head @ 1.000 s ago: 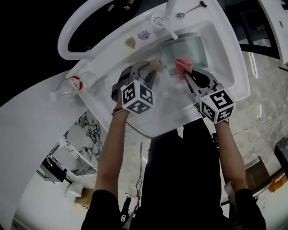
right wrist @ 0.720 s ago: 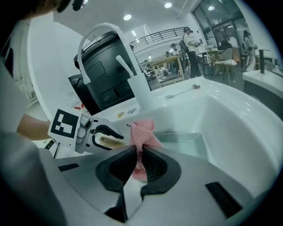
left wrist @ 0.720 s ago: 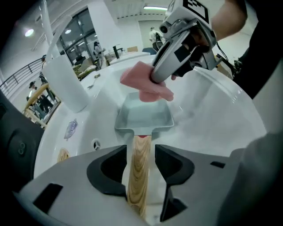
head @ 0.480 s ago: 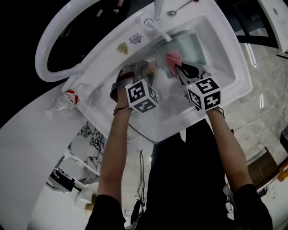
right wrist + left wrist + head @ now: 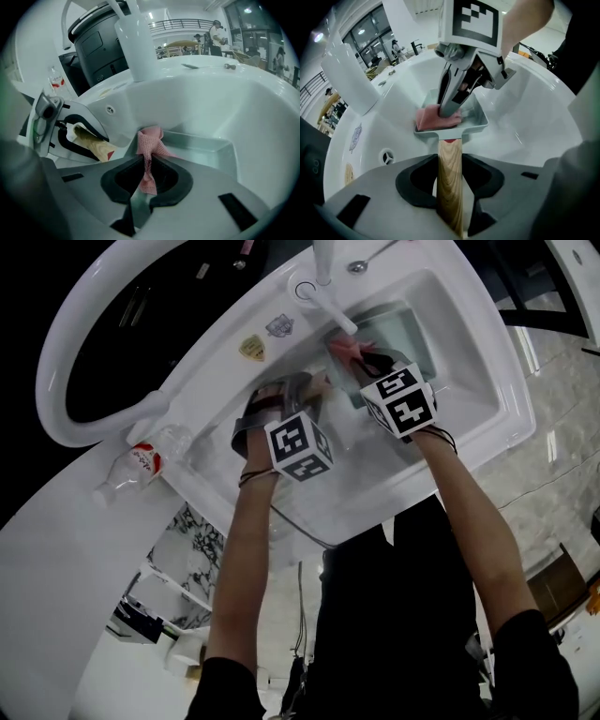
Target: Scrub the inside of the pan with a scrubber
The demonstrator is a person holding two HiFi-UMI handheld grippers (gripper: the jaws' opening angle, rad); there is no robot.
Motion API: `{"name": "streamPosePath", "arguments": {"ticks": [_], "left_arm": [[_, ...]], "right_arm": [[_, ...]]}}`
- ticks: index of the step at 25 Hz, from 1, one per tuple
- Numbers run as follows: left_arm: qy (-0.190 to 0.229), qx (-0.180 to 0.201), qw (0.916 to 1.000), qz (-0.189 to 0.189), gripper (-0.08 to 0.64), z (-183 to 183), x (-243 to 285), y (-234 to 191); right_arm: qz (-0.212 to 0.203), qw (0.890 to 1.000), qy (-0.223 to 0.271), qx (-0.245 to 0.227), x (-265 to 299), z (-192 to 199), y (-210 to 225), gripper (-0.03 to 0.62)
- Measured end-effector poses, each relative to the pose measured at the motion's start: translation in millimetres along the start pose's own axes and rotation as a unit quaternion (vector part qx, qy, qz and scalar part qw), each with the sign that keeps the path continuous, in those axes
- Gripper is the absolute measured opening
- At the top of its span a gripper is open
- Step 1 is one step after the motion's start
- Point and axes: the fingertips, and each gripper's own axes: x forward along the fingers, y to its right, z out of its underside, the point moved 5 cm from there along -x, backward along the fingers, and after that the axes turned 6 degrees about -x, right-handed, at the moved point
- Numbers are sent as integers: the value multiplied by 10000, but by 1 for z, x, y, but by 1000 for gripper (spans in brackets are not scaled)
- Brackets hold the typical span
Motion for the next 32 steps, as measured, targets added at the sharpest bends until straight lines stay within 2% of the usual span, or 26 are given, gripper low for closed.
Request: {"name": "streamPosePath", "arguments": {"ticks": [16, 24, 32], "left_arm": [[375, 102, 9991, -186, 169, 2, 2, 2], [338, 132, 9990, -248, 169, 3, 2, 1], [365, -46, 9988, -319, 170, 2, 1, 1]], "right_arm": [[-117, 9995, 12, -278, 36, -19, -7, 60], [-165, 9991, 52, -378, 43, -22, -3, 58], [661, 9968, -172, -403, 33, -14, 31, 57]]}}
